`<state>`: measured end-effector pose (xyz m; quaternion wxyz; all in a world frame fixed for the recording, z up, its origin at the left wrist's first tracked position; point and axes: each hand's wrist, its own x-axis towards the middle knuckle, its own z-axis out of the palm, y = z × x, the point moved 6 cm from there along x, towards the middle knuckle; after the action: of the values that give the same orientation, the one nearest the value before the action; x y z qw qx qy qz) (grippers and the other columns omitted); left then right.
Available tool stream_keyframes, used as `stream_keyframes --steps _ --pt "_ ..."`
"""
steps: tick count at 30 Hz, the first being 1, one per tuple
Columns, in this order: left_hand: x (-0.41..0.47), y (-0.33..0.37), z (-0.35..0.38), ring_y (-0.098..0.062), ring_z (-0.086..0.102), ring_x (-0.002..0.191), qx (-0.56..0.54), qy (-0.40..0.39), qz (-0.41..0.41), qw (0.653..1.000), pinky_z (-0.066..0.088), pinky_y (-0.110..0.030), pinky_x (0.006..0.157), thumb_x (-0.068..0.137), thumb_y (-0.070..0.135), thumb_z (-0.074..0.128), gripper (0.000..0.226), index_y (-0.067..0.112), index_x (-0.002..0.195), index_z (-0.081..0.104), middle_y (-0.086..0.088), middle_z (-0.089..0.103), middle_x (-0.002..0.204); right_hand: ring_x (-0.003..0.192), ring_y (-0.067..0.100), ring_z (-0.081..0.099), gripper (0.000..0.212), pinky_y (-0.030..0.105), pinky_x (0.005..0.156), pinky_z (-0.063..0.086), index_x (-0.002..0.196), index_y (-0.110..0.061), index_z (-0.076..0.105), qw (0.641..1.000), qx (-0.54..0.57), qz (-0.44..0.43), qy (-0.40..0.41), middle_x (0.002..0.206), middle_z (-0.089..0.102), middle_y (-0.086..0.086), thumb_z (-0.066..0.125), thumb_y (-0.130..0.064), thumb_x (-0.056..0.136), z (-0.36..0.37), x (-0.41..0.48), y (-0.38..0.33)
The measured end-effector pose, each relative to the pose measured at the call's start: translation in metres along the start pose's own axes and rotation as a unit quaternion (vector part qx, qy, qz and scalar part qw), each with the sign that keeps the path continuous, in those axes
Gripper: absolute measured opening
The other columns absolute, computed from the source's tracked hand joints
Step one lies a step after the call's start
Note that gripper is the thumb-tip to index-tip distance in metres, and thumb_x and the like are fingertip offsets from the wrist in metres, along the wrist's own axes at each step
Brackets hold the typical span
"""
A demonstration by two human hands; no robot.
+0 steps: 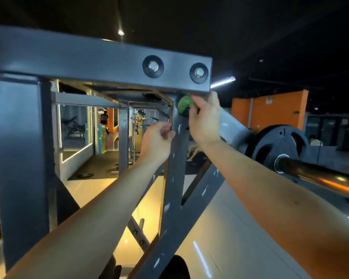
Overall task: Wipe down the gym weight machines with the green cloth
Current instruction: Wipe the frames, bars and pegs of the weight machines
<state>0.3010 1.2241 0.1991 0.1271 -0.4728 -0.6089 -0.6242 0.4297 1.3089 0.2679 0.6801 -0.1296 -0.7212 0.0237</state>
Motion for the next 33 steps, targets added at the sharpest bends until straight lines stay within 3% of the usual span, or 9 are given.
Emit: stream_keyframes --steps 3,6,11,15,18,24,27,31,33 --pt "0.003 -0.008 -0.002 0.001 0.065 0.092 0.004 0.002 0.009 1.0 0.045 -0.004 0.079 0.097 0.015 0.068 0.023 0.015 0.119 0.072 0.006 0.071 0.108 0.111 0.031 0.041 0.034 0.034 0.101 0.037 0.121 -0.005 0.073 0.998 -0.038 -0.053 0.008 0.117 0.052 0.018 0.07 -0.026 0.094 0.02 -0.008 0.002" --pt "0.003 -0.018 -0.001 0.019 0.056 0.089 -0.001 0.012 0.007 1.0 0.04 0.003 0.073 0.095 0.013 0.07 0.024 0.016 0.118 0.073 0.012 0.067 0.107 0.113 0.033 0.045 0.027 0.04 0.096 0.045 0.117 -0.003 0.074 0.99 -0.047 -0.133 0.026 0.119 0.058 0.017 0.072 -0.006 0.09 0.029 -0.027 0.003" --pt "0.003 -0.023 0.001 0.012 0.062 0.094 -0.018 0.015 0.003 1.0 0.047 -0.006 0.08 0.093 0.018 0.073 0.021 0.02 0.114 0.073 0.016 0.069 0.103 0.104 0.037 0.055 0.03 0.04 0.089 0.049 0.111 -0.001 0.076 0.974 -0.024 -0.226 0.012 0.113 0.066 0.016 0.062 0.011 0.086 0.009 -0.023 0.025" --pt "-0.001 -0.023 0.003 0.003 0.065 0.1 -0.016 0.031 0.024 0.999 0.046 -0.008 0.083 0.093 0.021 0.073 0.023 0.018 0.116 0.073 0.012 0.069 0.108 0.101 0.032 0.053 0.036 0.039 0.085 0.05 0.111 -0.007 0.077 0.991 -0.083 -0.078 0.075 0.112 0.065 0.009 0.064 0.014 0.085 -0.041 -0.024 0.088" --pt "-0.001 -0.021 0.005 0.0 0.064 0.098 -0.004 0.056 0.049 0.997 0.046 -0.005 0.081 0.093 0.022 0.072 0.021 0.015 0.113 0.074 0.008 0.07 0.106 0.1 0.028 0.05 0.028 0.038 0.086 0.049 0.106 -0.008 0.077 0.993 -0.059 0.015 0.104 0.106 0.064 0.006 0.064 0.009 0.087 -0.033 -0.022 0.081" --pt "-0.006 -0.021 0.012 0.0 0.062 0.094 -0.013 0.113 0.079 0.99 0.043 -0.003 0.082 0.092 0.017 0.073 0.015 0.011 0.106 0.074 -0.001 0.068 0.102 0.098 0.021 0.047 0.022 0.01 0.09 0.033 0.107 -0.005 0.076 0.996 -0.022 -0.054 0.064 0.104 0.065 0.008 0.068 0.001 0.087 0.004 -0.005 0.022" --pt "-0.006 -0.023 0.012 0.003 0.06 0.098 -0.013 0.107 0.084 0.991 0.043 -0.002 0.084 0.093 0.017 0.072 0.017 0.01 0.109 0.073 0.0 0.065 0.109 0.105 0.019 0.047 0.021 0.014 0.094 0.035 0.109 -0.005 0.075 0.997 -0.049 -0.003 0.055 0.111 0.061 0.014 0.066 0.001 0.09 -0.022 -0.023 0.062" --pt "-0.006 -0.026 0.009 0.017 0.053 0.104 -0.025 0.091 0.083 0.992 0.039 0.002 0.087 0.094 0.014 0.071 0.021 0.008 0.114 0.071 0.003 0.062 0.119 0.11 0.023 0.046 0.02 0.036 0.1 0.043 0.112 -0.007 0.074 0.985 -0.063 0.132 0.095 0.115 0.055 0.007 0.065 -0.003 0.094 -0.041 -0.047 0.099" --pt "-0.005 -0.028 0.011 0.017 0.053 0.103 -0.023 0.082 0.078 0.993 0.037 0.003 0.088 0.094 0.016 0.07 0.023 0.008 0.116 0.071 0.003 0.063 0.121 0.107 0.021 0.042 0.022 0.03 0.099 0.041 0.111 -0.01 0.074 0.983 -0.064 0.139 0.105 0.114 0.053 0.004 0.062 -0.002 0.095 -0.029 -0.04 0.085"
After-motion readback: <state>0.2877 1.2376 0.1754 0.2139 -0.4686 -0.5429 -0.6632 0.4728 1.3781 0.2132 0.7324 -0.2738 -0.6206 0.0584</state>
